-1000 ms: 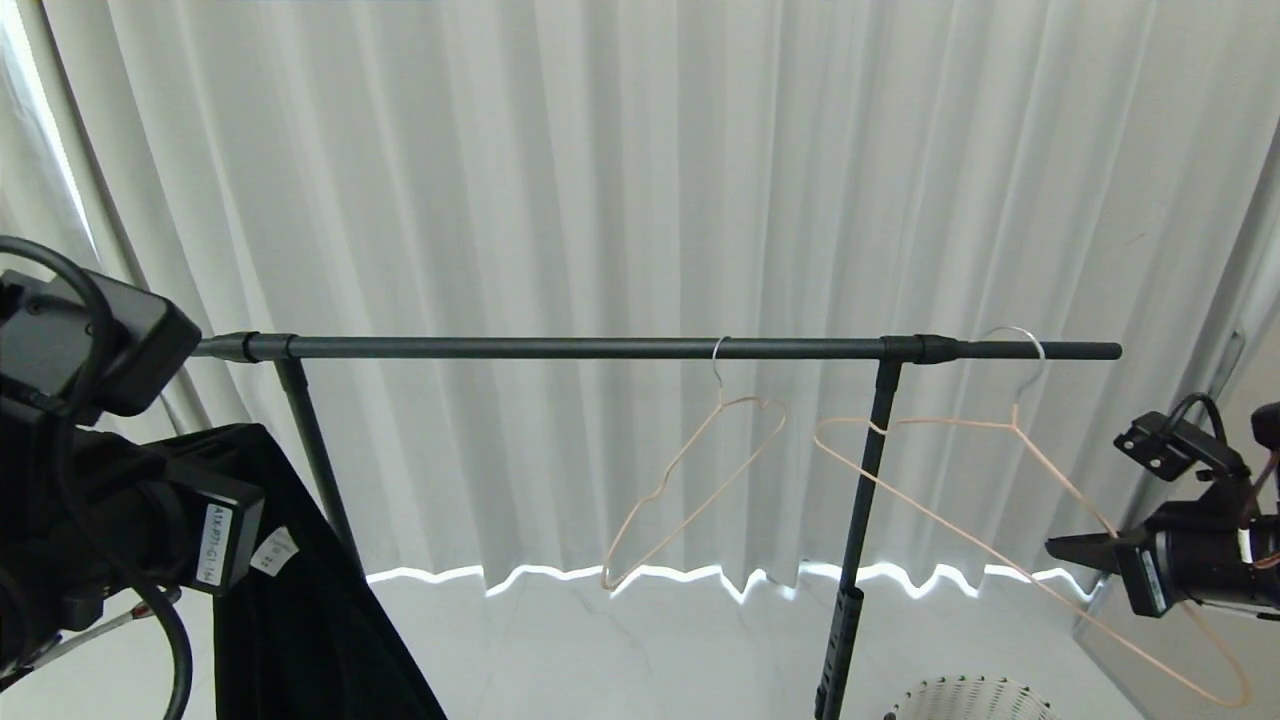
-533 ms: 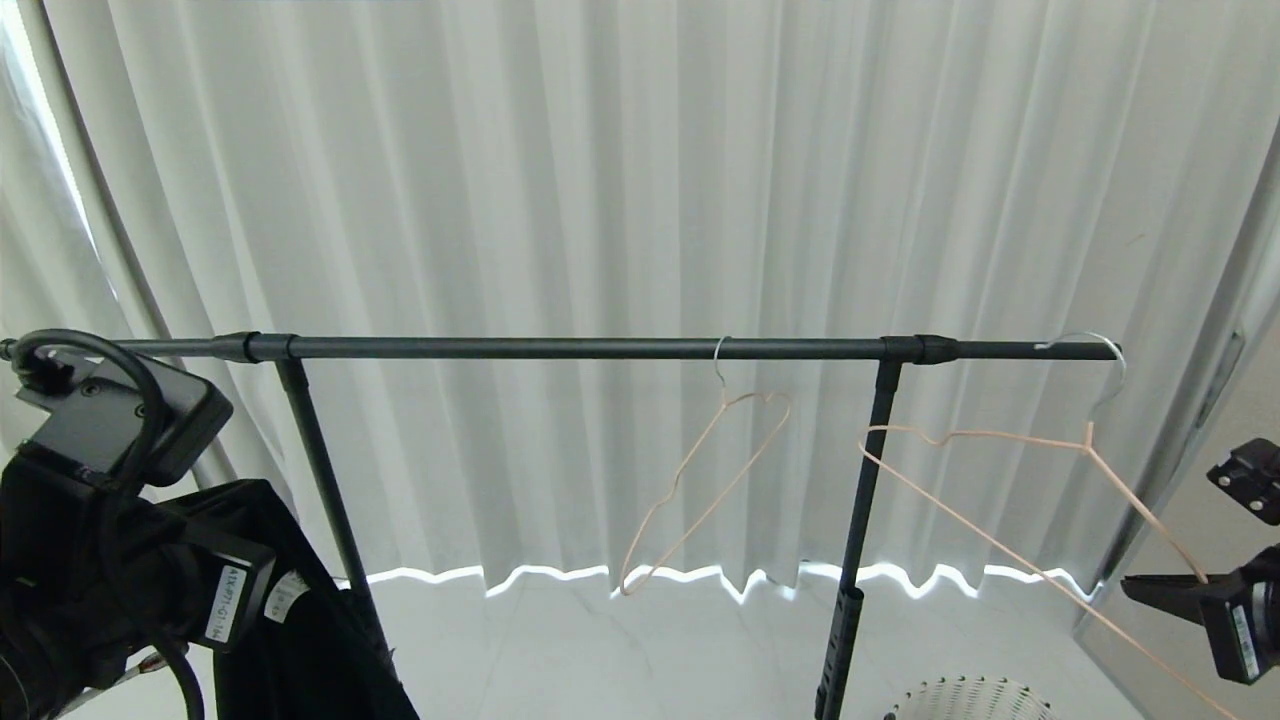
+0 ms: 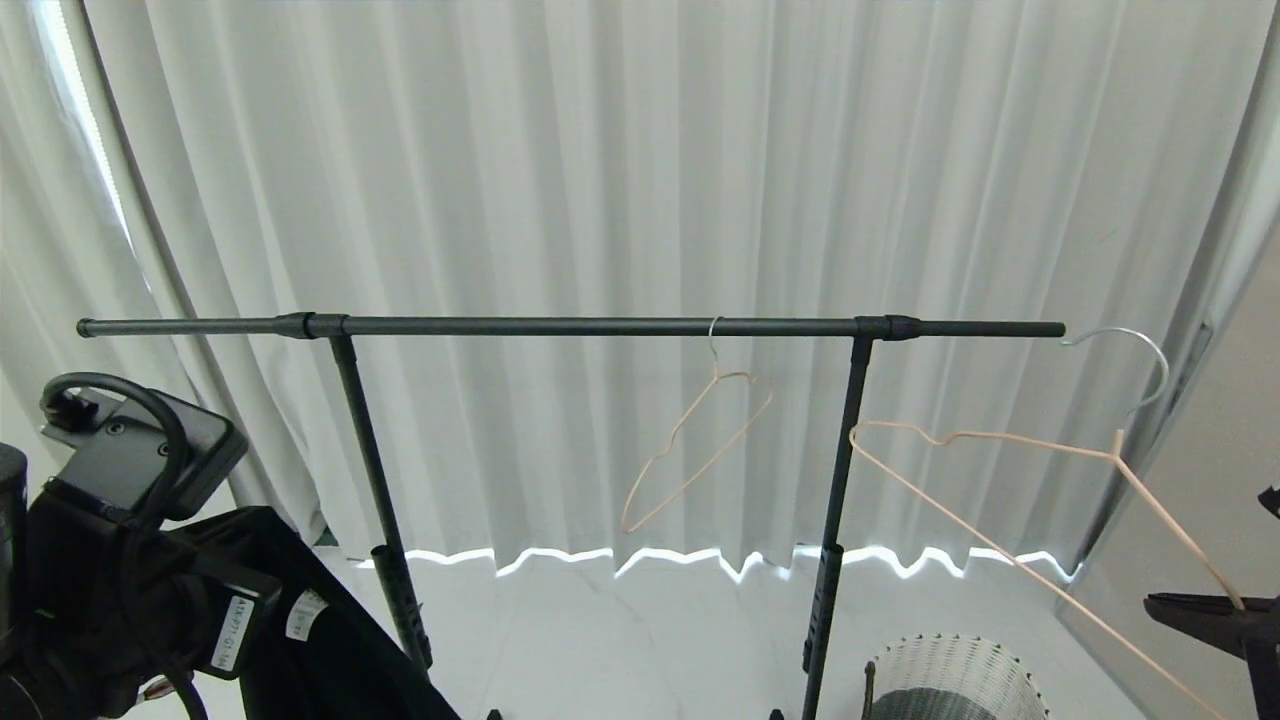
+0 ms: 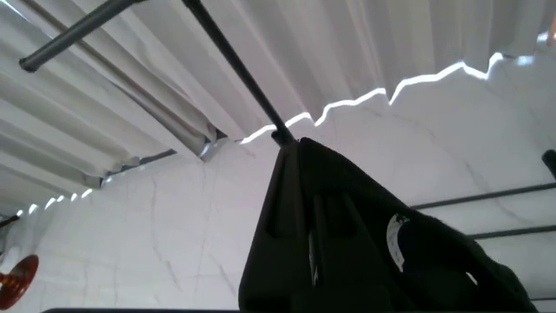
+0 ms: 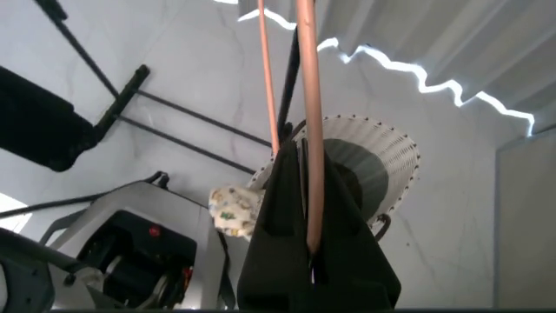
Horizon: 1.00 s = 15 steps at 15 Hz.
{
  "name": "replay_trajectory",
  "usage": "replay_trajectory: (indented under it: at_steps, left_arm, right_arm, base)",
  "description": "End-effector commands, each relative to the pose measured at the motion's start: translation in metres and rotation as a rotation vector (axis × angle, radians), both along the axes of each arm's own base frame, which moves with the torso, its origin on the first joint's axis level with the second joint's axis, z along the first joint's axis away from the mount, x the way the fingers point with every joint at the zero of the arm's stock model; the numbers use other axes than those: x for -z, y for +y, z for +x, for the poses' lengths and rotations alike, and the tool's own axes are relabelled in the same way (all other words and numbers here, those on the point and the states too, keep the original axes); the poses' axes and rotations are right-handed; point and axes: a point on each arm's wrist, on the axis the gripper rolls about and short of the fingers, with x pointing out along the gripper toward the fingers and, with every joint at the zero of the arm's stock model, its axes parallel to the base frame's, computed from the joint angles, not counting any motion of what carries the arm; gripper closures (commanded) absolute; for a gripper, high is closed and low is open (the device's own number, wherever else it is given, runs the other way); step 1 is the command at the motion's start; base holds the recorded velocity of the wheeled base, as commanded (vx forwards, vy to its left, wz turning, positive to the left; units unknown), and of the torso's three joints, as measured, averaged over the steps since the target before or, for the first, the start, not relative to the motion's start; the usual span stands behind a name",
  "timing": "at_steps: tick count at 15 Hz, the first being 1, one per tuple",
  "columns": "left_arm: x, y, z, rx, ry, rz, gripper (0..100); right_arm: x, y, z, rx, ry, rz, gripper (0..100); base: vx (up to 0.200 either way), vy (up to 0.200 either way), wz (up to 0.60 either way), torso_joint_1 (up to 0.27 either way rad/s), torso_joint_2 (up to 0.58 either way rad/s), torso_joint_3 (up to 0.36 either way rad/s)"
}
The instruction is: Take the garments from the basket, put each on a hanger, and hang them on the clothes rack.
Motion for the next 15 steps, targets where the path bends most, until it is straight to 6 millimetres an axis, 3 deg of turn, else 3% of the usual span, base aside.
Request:
replay_trajectory:
  at_steps: [1,5,8,10,12,15]
  left_arm:
    - [0.003,0.0,-0.001,0.0,0.01,0.006,100]
    - [0.011,0.002,-0.003,-0.001,0.033,0.018,100]
    - [0.014,-0.001,-0.005,0.032,0.046,-0.009,100]
    - [0.016,-0.016,0.003,0.025,0.075,-0.148,100]
    - [0.011,-0.034,0.024,-0.018,0.084,-0.25,100]
    - [0.003,-0.07,0.053,-0.028,0.093,-0.367,100]
  right_arm:
    - [-0.001,0.005,-0.006,-0.045,-0.021,0.001,100]
    - [-0.005,0.023,-0.023,-0.217,-0.049,0.017,100]
    - [-0.008,0.044,-0.042,-0.414,-0.024,0.107,100]
    - [-0.009,0.058,-0.056,-0.558,0.04,0.181,100]
    - [-0.01,0.069,-0.065,-0.671,0.094,0.216,100]
    - [-0.006,0.077,-0.064,-0.715,0.137,0.198,100]
  base:
    - [-0.2,0.0,0.0,0.002,0.0,0.002]
    - [-0.2,0.0,0.0,0.001,0.0,0.004]
    - [0.0,0.0,0.0,0.0,0.0,0.0]
    - [0.0,0.0,0.0,0.0,0.0,0.0]
    - [0.0,0.0,0.0,0.0,0.0,0.0]
    - [0.0,0.0,0.0,0.0,0.0,0.0]
